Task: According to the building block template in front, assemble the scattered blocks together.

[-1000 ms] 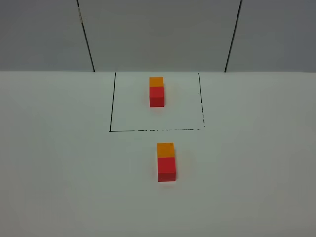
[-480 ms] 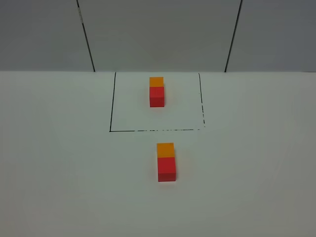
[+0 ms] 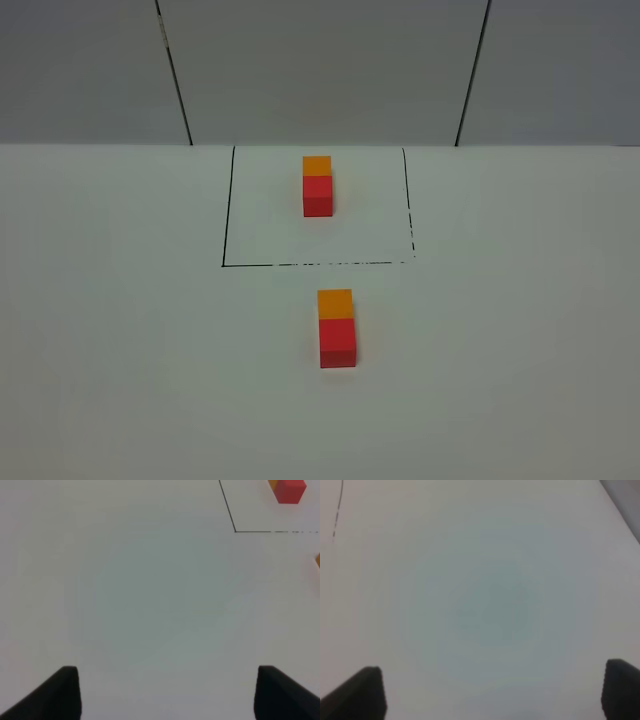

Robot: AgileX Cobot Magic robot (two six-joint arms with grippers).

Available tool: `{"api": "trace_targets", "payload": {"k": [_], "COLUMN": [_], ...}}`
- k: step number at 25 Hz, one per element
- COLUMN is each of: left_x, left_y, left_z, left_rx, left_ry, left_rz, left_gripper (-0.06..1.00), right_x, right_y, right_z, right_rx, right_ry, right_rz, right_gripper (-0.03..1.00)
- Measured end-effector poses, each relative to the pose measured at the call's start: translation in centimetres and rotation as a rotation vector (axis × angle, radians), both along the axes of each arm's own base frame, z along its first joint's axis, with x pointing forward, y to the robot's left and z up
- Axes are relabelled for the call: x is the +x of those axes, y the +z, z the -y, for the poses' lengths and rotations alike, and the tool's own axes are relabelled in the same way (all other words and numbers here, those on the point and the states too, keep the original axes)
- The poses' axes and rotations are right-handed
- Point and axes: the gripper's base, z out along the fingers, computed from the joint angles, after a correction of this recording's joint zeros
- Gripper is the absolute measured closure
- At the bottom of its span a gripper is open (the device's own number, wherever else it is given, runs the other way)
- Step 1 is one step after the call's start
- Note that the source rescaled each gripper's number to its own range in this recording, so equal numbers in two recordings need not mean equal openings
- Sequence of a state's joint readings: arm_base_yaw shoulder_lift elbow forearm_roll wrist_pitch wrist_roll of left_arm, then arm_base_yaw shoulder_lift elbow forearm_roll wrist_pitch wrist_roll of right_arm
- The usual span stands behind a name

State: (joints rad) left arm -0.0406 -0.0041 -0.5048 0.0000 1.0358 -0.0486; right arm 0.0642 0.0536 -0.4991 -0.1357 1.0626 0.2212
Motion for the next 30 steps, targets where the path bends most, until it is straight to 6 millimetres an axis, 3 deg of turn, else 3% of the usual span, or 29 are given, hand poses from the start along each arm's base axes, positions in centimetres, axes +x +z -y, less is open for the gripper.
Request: {"api": "trace_targets", "payload": {"k": [30], "left_x": [0.0], "left_y": [0.0], "left_z": [0.0], "left_rx": [0.0], "left_ry": [0.0], "left_rz": [0.0], "left_gripper": [0.38], "right_x": [-0.08], "right_y": [0.02], "right_z": [0.06], "right_rx": [0.023], "right_ry": [-0.097], "right_rz": [0.005], "right_gripper": [0.23]}}
